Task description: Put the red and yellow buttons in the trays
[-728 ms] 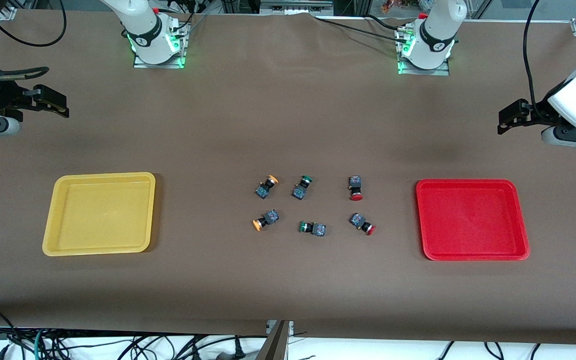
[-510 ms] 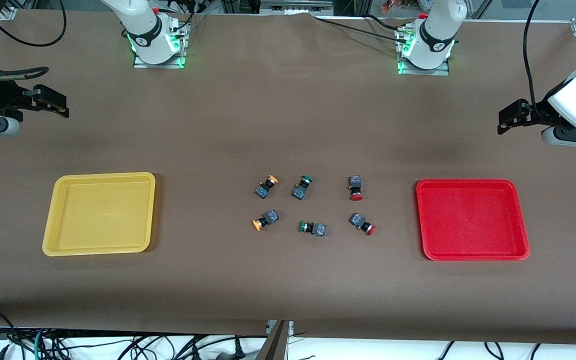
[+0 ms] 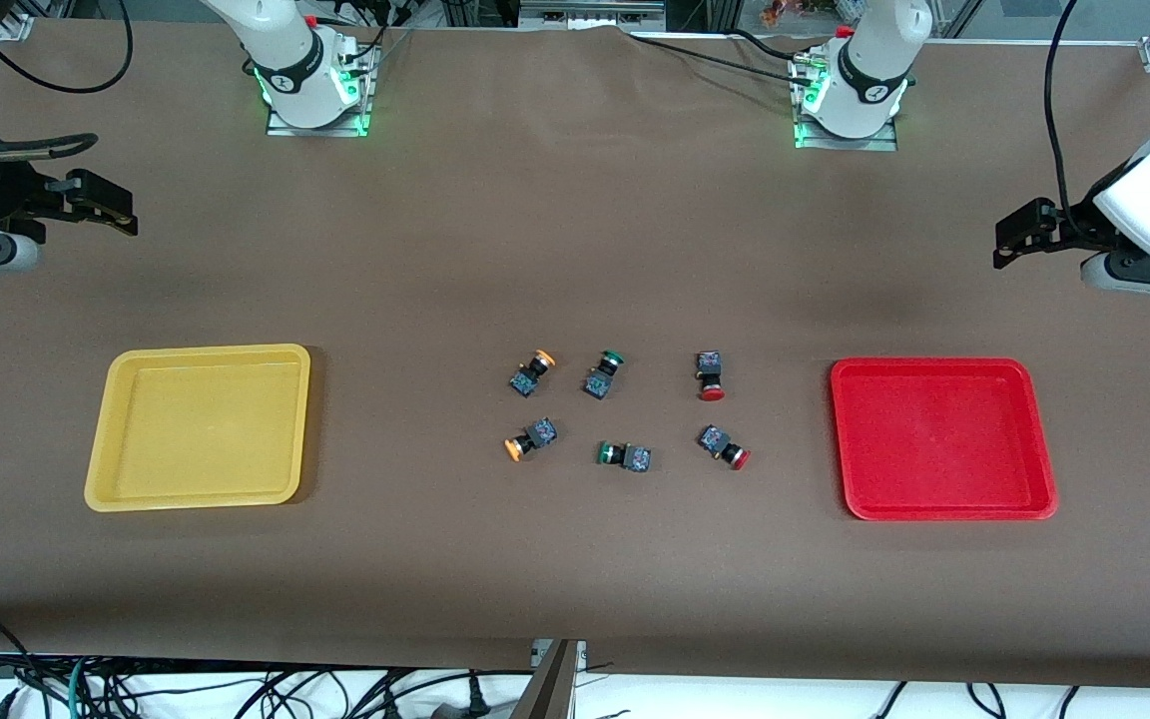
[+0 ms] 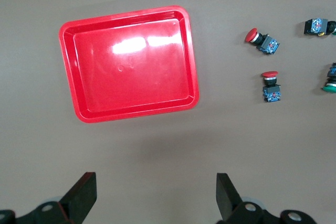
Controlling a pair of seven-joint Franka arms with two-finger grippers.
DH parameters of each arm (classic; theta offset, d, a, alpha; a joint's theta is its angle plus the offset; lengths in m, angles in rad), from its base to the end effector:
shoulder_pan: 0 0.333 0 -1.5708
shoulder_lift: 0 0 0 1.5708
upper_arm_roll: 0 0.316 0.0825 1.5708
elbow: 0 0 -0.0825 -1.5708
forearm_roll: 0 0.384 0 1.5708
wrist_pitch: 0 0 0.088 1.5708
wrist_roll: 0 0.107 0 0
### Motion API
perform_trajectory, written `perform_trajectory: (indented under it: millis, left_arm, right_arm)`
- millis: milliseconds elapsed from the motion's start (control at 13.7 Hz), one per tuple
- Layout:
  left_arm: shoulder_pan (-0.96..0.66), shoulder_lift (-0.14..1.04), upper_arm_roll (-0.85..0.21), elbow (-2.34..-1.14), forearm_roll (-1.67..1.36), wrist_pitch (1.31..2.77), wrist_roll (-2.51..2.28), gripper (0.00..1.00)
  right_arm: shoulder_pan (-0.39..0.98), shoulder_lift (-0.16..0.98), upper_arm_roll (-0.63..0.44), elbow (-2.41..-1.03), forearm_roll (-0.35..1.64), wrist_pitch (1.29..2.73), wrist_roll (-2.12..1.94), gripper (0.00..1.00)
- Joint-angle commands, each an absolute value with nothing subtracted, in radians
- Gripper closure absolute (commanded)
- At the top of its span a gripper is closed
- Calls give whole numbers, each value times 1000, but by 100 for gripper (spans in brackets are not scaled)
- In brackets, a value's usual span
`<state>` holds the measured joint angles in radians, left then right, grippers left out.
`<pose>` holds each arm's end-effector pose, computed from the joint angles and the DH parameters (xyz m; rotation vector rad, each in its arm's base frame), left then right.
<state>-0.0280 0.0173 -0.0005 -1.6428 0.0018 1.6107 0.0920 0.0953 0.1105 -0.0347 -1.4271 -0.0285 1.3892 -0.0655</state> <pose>0.5602 -0.0158 0.5842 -3.1347 0.1893 0.0776 0.5682 0.0322 0.6144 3.0954 0.1905 -0.2305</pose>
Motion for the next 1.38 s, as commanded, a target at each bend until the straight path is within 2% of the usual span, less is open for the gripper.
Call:
perform_trajectory:
  millis: [0, 655, 1311]
  left_arm:
    - [-25, 25, -3, -1621, 8, 1609, 91, 0]
    - [-25, 25, -3, -1621, 8, 1609, 91, 0]
    - [-25, 26, -3, -1623, 8, 1611, 89, 0]
  right_arm:
    - [83, 110, -25, -1425, -37, 1393, -83, 0]
    - [81, 147, -26, -1401, -40, 1457, -84, 0]
    - [86, 164, -26, -1404, -28, 1459, -80, 0]
